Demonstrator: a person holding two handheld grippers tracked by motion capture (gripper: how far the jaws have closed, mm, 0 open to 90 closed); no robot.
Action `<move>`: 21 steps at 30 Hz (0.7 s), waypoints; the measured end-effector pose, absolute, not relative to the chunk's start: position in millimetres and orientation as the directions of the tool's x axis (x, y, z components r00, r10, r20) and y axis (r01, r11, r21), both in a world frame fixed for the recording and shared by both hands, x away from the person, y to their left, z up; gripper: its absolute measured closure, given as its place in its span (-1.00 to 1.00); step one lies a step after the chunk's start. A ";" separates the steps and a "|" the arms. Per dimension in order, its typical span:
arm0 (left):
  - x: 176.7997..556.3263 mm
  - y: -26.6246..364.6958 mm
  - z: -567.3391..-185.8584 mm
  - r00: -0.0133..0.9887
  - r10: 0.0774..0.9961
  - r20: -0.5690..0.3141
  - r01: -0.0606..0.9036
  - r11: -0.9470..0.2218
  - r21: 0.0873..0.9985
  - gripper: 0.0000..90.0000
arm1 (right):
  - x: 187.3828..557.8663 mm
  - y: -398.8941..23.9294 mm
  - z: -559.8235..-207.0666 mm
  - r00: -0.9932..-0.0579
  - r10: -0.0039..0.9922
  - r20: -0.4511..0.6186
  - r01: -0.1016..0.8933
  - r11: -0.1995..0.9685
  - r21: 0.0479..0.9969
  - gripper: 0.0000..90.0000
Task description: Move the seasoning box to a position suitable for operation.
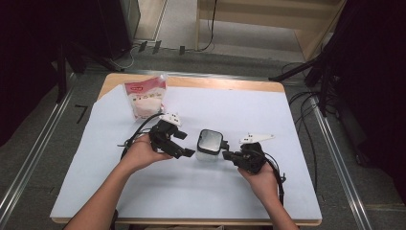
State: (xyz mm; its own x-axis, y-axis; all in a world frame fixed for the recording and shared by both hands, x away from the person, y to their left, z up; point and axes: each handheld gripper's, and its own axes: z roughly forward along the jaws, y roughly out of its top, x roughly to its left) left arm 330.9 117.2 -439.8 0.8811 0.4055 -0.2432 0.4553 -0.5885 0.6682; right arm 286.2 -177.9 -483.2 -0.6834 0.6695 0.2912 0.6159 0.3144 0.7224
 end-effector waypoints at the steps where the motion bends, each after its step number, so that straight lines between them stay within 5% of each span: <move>1: 330.9 117.2 -439.8 0.881 0.406 -0.243 0.455 -0.588 0.668 -0.55 | 286.2 -177.9 -483.2 -0.683 0.669 0.291 0.616 0.314 0.722 1.00; 11: 348.4 108.8 -451.3 0.878 0.388 -0.279 0.468 -0.577 0.669 -0.60 | 293.9 -184.7 -484.2 -0.668 0.684 0.294 0.631 0.311 0.710 0.99; 21: 356.2 95.9 -447.2 0.919 0.330 -0.215 0.381 -0.606 0.699 -0.78 | 297.9 -193.4 -476.9 -0.660 0.686 0.307 0.636 0.293 0.714 0.97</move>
